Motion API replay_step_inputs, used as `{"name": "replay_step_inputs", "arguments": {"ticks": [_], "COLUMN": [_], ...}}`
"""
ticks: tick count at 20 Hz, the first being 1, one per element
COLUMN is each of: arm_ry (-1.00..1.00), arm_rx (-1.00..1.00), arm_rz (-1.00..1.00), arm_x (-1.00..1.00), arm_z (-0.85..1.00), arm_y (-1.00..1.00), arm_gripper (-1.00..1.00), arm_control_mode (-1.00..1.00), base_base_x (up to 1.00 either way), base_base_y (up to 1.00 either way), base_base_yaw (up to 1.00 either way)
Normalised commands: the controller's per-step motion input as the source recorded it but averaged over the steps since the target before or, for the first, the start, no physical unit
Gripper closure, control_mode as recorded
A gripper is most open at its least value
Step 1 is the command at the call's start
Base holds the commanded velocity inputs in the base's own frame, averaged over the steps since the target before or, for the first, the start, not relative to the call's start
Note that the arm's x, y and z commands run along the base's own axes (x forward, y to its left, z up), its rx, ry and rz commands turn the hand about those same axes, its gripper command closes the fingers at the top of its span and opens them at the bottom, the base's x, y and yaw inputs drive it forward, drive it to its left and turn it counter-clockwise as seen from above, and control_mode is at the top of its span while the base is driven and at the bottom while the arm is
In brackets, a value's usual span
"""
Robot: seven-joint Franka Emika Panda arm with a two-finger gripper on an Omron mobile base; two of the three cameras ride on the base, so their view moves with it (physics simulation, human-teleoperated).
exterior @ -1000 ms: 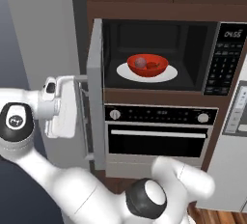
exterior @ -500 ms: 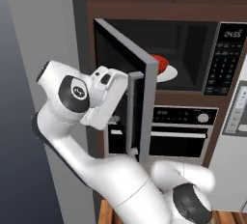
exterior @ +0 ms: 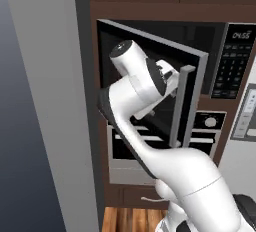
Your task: Place the bowl containing the bell pepper and onion in the microwave. Close the microwave door and press the start button to microwave the meal.
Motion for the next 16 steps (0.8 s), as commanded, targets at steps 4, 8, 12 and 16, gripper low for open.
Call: {"name": "replay_step_inputs", "arguments": {"ticks": [4,8,12,16], "arm_ry": [-0.12,-0.1,-0.12,-0.17], "arm_rx": [0.13,0.01,0.0,0.0], "arm_rz": [0.0,0.0,0.0,0.0], "arm_x": [0.43,0.62,0.76,0.84], "arm_z": [-0.15,-0.27,-0.37,-0.12], "arm_y": [-1.0,-0.78,-0.3,-0.15], "arm_gripper": [-1.0,-1.0,-1.0,-1.0], "arm_control_mode": [-1.0,-1.0,-1.0,-1.0], "base_base_x": [0.0,0.0,0.0,0.0], "base_base_y": [0.0,0.0,0.0,0.0], "base_base_yaw": [0.0,0.0,0.0,0.0]}}
